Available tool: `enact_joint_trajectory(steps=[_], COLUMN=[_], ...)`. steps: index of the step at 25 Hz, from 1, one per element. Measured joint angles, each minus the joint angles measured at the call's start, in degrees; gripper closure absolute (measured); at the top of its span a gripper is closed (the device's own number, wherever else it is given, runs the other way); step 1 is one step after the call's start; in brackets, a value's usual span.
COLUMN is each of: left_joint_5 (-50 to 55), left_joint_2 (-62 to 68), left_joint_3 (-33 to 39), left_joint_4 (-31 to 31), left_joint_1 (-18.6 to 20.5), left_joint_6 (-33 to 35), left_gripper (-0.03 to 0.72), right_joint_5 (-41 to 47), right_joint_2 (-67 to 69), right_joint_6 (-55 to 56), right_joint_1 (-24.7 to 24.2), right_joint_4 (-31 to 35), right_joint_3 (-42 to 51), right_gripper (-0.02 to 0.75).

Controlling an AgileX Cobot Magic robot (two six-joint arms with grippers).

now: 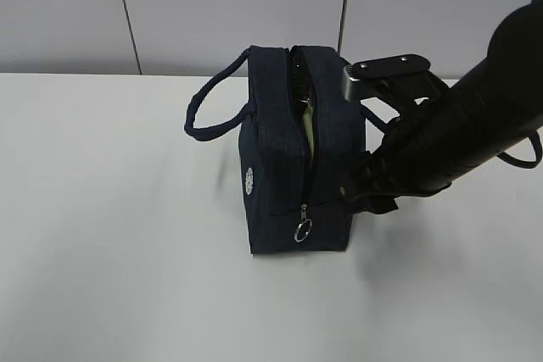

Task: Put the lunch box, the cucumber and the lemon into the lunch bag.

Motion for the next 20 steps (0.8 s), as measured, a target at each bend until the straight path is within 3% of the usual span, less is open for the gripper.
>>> enact_joint_trajectory(steps=[6, 16, 20], left_joint_5=[0.0, 0.0, 0.0], left_joint_2=[0.0, 0.0, 0.0], left_joint_3=[0.0, 0.0, 0.0], left_joint_4=[0.0, -0.2, -0.3], left_joint_1=[0.0, 0.0, 0.0], left_joint_6=[0.0, 0.0, 0.0], left_gripper=[0.452, 0.452, 0.452], right_joint_5=[-3.4, -21.0, -28.2], right_joint_2=[-0.4, -7.6, -9.4], right_joint_6=[4.1, 5.5, 5.5], right_joint_1=[2.8, 3.0, 6.7], right_joint_4=[-8.9, -9.5, -10.1], right_joint_3=[3.8, 17.2, 22.1], right_gripper=[0.299, 0.383, 0.389])
